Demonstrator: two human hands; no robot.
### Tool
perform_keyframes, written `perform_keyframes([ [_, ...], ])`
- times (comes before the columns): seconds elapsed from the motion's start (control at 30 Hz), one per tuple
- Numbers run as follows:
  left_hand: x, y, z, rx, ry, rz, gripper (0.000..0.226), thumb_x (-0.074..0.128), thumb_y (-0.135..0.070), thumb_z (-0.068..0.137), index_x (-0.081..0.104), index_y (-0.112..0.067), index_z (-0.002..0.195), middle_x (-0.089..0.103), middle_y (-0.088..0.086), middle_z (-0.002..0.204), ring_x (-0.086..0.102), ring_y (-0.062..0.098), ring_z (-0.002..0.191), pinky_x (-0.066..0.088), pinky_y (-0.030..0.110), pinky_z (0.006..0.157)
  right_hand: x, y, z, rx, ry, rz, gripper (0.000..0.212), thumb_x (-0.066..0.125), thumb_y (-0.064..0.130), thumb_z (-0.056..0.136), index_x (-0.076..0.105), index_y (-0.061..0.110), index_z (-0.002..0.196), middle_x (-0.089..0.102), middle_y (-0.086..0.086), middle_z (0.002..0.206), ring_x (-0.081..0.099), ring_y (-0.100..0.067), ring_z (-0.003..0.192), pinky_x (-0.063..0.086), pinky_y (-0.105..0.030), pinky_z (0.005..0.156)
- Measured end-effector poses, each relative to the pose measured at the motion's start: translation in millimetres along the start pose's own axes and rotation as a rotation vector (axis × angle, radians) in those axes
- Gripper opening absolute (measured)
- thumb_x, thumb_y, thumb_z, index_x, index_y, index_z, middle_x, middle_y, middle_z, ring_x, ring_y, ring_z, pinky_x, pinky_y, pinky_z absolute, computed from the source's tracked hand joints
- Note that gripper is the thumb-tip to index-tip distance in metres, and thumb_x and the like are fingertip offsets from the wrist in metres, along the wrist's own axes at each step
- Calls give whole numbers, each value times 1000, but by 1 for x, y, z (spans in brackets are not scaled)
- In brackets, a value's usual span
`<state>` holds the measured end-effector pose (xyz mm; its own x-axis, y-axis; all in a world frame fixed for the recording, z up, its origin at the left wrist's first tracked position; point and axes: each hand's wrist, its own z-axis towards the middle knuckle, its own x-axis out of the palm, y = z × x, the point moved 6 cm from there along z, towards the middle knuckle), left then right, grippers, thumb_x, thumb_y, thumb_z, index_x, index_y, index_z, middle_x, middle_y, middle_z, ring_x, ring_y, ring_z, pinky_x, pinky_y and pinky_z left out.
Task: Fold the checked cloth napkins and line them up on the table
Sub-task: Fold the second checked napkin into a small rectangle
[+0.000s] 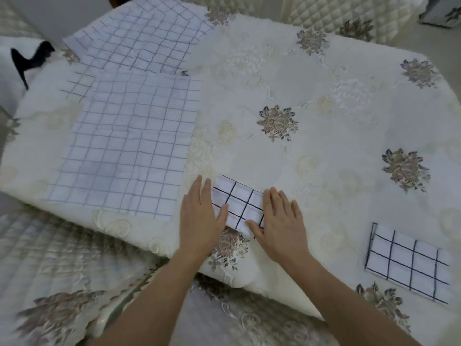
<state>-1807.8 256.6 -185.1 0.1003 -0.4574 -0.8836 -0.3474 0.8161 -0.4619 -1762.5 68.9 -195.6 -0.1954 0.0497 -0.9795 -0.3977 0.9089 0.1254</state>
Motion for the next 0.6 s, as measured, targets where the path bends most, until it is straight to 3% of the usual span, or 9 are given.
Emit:
perform_keyframes([
  [0.07, -15, -5, -20, -205, -195, -198, 51, 63, -32, 95, 49, -11, 139, 47, 12, 139, 48, 27, 123, 45, 38, 99, -12, -1, 13, -86, -72, -8, 57, 56, 49, 94, 56, 9, 135, 58, -13, 135, 56, -34, 123, 44, -51, 103],
  [0.1, -19, -7, -30, -330, -244, -298, 40, 65, -28, 93, 55, -13, 128, 53, 8, 124, 54, 24, 109, 47, 33, 87, -18, 1, 21, -123, -106, 5, 48, 63, 42, 91, 61, 11, 127, 62, -10, 126, 60, -33, 114, 47, -48, 96],
  [0.17, -14, -6, -47, -619, -214, -502, 24, 66, -28, 92, 58, -17, 112, 58, -2, 101, 59, 18, 90, 43, 26, 71, -28, 4, 38, -160, -124, 29, 36, 68, 32, 89, 65, 12, 119, 64, -8, 112, 62, -32, 98, 50, -43, 81],
  [0.27, 6, -1, -66, -914, -132, -686, 17, 66, -36, 92, 61, -20, 97, 67, -5, 86, 66, 17, 81, 50, 31, 69, -36, 10, 59, -165, -54, 76, 29, 62, 26, 95, 65, 12, 121, 64, -10, 110, 60, -34, 93, 49, -43, 73],
  [0.4, 15, -4, -65, -991, -58, -716, 28, 64, -44, 91, 69, -20, 77, 71, 3, 70, 68, 23, 69, 55, 36, 68, -36, 10, 77, -124, 65, 131, 24, 51, 32, 102, 64, 16, 116, 62, -5, 110, 59, -30, 94, 48, -41, 78],
  [0.47, 16, -8, -62, -1016, -62, -780, 43, 67, -45, 89, 61, -15, 58, 65, 3, 57, 61, 24, 58, 53, 38, 64, -34, 10, 79, -95, 115, 170, 24, 51, 34, 102, 63, 15, 110, 62, -4, 105, 58, -28, 92, 49, -41, 80],
  [0.6, 19, -14, -59, -1075, -92, -837, 53, 72, -43, 85, 43, -18, 47, 49, 0, 46, 48, 24, 51, 46, 34, 60, -28, 8, 80, -6, 249, 246, 25, 52, 38, 101, 57, 16, 110, 63, -1, 104, 59, -25, 98, 48, -42, 86],
])
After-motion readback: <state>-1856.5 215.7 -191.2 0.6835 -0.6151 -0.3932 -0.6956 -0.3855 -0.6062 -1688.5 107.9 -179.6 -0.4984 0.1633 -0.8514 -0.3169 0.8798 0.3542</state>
